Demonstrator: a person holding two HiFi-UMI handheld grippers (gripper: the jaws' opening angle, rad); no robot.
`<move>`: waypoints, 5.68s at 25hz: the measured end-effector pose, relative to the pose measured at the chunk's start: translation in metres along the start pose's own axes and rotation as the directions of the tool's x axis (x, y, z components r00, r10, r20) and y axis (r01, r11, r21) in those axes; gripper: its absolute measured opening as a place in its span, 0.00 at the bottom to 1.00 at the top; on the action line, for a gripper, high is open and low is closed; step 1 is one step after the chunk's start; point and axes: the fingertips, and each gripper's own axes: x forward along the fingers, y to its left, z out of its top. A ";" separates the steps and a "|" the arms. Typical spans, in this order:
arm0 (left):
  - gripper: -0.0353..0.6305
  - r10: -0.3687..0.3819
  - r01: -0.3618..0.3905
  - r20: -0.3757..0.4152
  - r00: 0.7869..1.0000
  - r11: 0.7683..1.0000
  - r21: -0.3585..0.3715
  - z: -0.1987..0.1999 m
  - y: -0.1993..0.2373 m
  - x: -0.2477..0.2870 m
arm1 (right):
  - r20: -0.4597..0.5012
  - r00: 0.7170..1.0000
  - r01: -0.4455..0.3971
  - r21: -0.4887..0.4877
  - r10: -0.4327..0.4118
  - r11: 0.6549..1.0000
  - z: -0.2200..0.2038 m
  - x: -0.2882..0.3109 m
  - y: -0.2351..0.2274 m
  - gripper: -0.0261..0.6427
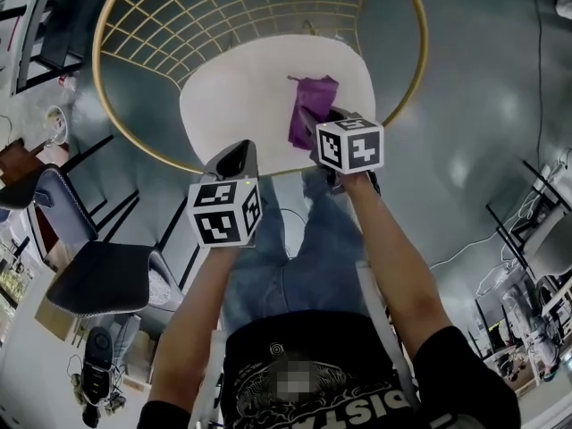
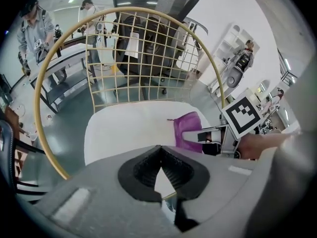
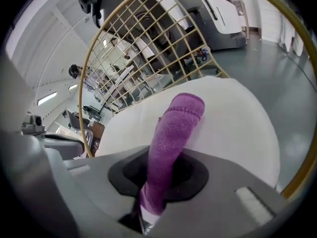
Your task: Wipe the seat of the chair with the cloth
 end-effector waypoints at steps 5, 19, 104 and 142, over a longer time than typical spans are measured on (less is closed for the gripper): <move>0.05 0.002 -0.002 0.005 1.000 1.000 0.012 -0.001 -0.019 0.002 | 0.014 0.999 0.033 0.007 -0.033 0.999 0.001 -0.025 -0.028 0.13; 0.05 0.016 -0.016 0.015 1.000 1.000 -0.007 -0.012 -0.045 0.001 | 0.017 0.993 0.114 -0.045 -0.114 0.992 0.012 -0.076 -0.069 0.13; 0.05 -0.032 0.033 -0.010 0.999 0.999 0.013 -0.043 -0.069 0.011 | -0.016 1.000 0.008 -0.077 -0.010 0.997 -0.053 -0.064 -0.042 0.13; 0.04 -0.005 0.005 0.414 0.910 1.000 0.000 0.102 -0.148 -0.176 | 0.269 0.936 -0.101 -0.408 0.226 0.907 0.099 -0.265 0.169 0.13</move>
